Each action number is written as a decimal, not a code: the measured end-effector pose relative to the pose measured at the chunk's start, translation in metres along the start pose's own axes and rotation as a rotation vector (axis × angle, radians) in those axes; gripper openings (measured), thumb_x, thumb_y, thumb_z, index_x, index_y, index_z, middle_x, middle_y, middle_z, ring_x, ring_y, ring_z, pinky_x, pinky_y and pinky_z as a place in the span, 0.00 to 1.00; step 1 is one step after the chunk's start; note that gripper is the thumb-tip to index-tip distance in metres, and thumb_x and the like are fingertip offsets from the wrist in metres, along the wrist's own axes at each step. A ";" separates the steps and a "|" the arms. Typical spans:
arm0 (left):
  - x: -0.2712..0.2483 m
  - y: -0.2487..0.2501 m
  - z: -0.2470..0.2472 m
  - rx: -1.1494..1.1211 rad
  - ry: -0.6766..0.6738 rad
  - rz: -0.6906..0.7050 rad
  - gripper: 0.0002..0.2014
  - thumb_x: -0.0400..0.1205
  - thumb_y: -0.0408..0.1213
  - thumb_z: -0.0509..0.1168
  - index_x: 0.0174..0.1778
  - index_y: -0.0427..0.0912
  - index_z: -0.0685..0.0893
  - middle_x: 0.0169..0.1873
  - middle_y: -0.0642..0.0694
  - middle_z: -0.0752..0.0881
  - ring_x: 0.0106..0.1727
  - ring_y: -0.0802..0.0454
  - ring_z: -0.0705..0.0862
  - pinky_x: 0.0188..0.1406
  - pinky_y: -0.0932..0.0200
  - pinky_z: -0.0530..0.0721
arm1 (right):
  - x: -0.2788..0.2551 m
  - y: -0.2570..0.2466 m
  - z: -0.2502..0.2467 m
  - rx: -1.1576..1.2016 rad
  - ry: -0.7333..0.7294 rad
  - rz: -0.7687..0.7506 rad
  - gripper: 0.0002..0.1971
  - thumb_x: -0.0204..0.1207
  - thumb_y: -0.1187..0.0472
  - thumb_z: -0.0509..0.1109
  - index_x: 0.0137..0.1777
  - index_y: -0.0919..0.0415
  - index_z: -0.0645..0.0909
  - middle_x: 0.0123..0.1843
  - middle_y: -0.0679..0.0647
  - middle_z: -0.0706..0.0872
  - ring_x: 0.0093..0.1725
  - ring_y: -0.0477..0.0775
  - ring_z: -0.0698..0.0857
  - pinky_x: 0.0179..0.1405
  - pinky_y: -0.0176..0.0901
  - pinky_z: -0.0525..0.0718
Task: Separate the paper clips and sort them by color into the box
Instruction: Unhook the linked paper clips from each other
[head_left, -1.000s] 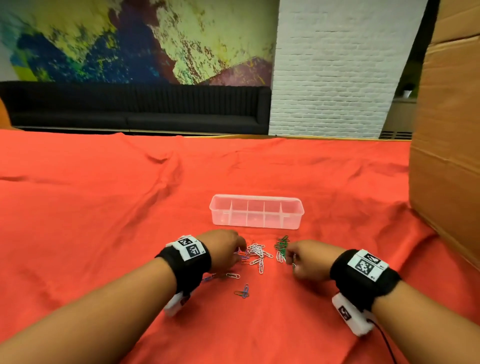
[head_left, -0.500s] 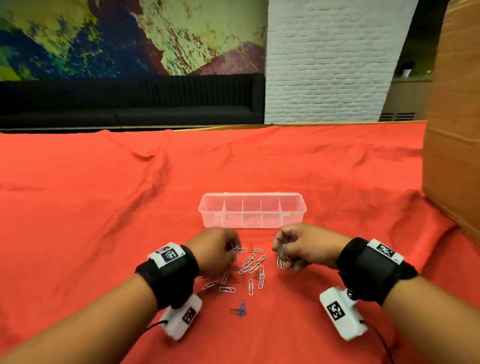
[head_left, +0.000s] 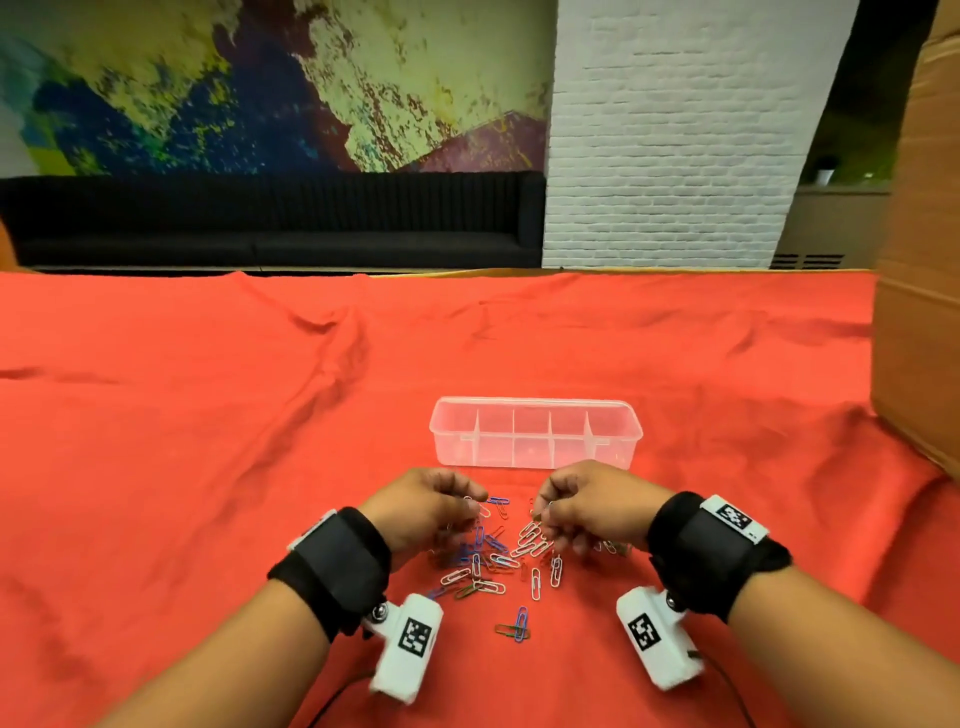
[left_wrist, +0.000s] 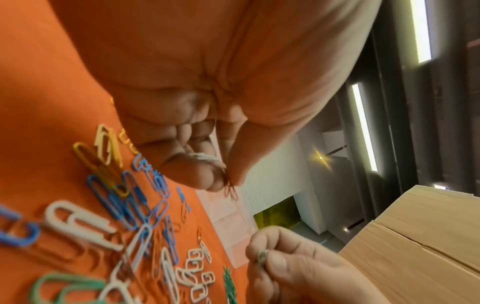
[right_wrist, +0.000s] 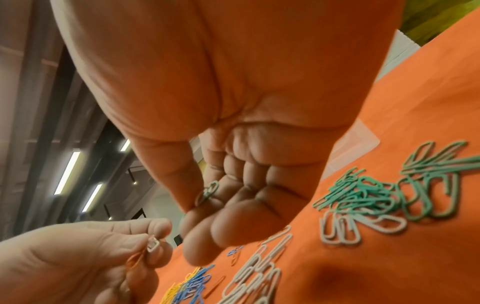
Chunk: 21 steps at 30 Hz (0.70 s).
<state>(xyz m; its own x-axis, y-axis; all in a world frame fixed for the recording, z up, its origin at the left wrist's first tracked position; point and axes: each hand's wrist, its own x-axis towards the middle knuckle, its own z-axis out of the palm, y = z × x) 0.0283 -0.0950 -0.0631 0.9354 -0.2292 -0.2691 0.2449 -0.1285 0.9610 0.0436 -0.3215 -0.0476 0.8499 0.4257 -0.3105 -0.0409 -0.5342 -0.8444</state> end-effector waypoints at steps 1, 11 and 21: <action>0.001 -0.001 0.001 -0.006 0.003 -0.010 0.07 0.83 0.22 0.63 0.49 0.36 0.83 0.30 0.45 0.82 0.26 0.56 0.82 0.23 0.64 0.80 | 0.000 -0.001 0.000 0.020 -0.003 0.002 0.06 0.79 0.72 0.64 0.48 0.63 0.81 0.33 0.55 0.86 0.31 0.51 0.87 0.26 0.40 0.82; 0.001 -0.009 0.016 -0.337 -0.018 -0.054 0.06 0.86 0.28 0.60 0.52 0.36 0.83 0.40 0.39 0.91 0.37 0.47 0.92 0.32 0.60 0.89 | -0.003 -0.001 0.009 0.719 -0.101 0.138 0.16 0.87 0.58 0.58 0.54 0.69 0.83 0.49 0.70 0.86 0.48 0.65 0.90 0.50 0.52 0.89; -0.002 -0.008 0.009 -0.352 -0.068 -0.042 0.10 0.81 0.20 0.61 0.55 0.33 0.82 0.47 0.34 0.91 0.48 0.40 0.92 0.45 0.56 0.89 | 0.009 0.000 0.018 0.506 -0.024 0.032 0.07 0.78 0.76 0.68 0.54 0.69 0.79 0.40 0.63 0.88 0.42 0.58 0.91 0.40 0.45 0.91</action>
<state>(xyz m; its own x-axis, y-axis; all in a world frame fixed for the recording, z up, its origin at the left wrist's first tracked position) 0.0228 -0.1019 -0.0705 0.9066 -0.2961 -0.3008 0.3663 0.1980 0.9092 0.0421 -0.3048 -0.0585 0.8323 0.4345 -0.3441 -0.3206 -0.1290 -0.9384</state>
